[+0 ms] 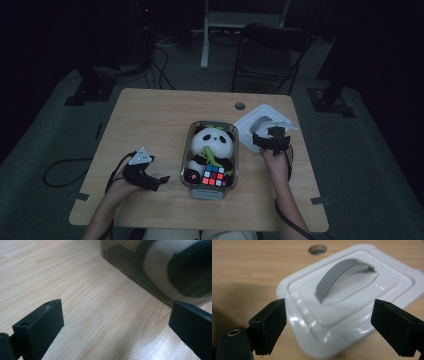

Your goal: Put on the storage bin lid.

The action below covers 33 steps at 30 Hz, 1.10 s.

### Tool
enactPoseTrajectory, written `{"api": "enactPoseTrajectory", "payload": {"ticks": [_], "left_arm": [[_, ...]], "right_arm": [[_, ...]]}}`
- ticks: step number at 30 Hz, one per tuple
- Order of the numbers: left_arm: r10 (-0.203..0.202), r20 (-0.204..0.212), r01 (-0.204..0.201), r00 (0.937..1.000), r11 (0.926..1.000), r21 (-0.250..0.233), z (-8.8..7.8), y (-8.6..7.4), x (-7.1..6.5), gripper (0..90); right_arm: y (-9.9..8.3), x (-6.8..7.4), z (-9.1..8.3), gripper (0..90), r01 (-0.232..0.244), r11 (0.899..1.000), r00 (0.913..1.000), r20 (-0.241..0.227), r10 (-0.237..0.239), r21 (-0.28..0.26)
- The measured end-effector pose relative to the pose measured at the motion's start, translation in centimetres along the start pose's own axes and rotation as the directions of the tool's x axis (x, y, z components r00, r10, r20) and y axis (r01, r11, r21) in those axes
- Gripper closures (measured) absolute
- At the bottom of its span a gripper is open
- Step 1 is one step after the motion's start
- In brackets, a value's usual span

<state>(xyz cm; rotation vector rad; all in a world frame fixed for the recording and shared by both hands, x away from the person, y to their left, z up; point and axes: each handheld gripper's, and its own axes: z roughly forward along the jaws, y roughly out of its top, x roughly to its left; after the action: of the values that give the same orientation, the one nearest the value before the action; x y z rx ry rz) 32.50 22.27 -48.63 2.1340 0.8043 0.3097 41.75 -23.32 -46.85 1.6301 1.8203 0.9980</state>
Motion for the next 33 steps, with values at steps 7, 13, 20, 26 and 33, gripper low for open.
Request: {"api": "enactPoseTrajectory", "payload": {"ticks": [7,13,20,26,33], "left_arm": [[-0.010,0.001,0.010,1.0000,1.0000,0.000,0.1,-0.2,-0.1,0.6],[-0.021,-0.004,0.021,0.9998,0.9997,-0.015,0.0,-0.1,-0.1,0.6],[-0.009,-0.002,0.009,1.0000,0.9998,-0.017,-0.1,0.1,-0.1,0.6],[-0.024,-0.013,0.024,0.9996,0.9996,-0.011,-0.1,-0.1,0.2,0.6],[-0.032,-0.015,0.032,0.9994,0.9995,-0.010,0.0,-0.2,0.3,0.6]], "right_arm": [[1.9,0.4,2.1,13.1,-0.039,0.999,0.9970,0.066,0.041,-0.022],[3.0,1.2,4.4,13.2,-0.049,0.999,0.9916,0.119,0.051,-0.020],[3.0,1.5,7.9,14.3,-0.070,0.997,0.9763,0.208,0.061,0.037],[2.7,1.8,9.4,29.4,-0.050,0.997,0.9760,0.215,0.035,0.065],[2.2,1.6,9.7,54.4,-0.090,0.993,0.9797,0.186,0.076,0.071]]}}
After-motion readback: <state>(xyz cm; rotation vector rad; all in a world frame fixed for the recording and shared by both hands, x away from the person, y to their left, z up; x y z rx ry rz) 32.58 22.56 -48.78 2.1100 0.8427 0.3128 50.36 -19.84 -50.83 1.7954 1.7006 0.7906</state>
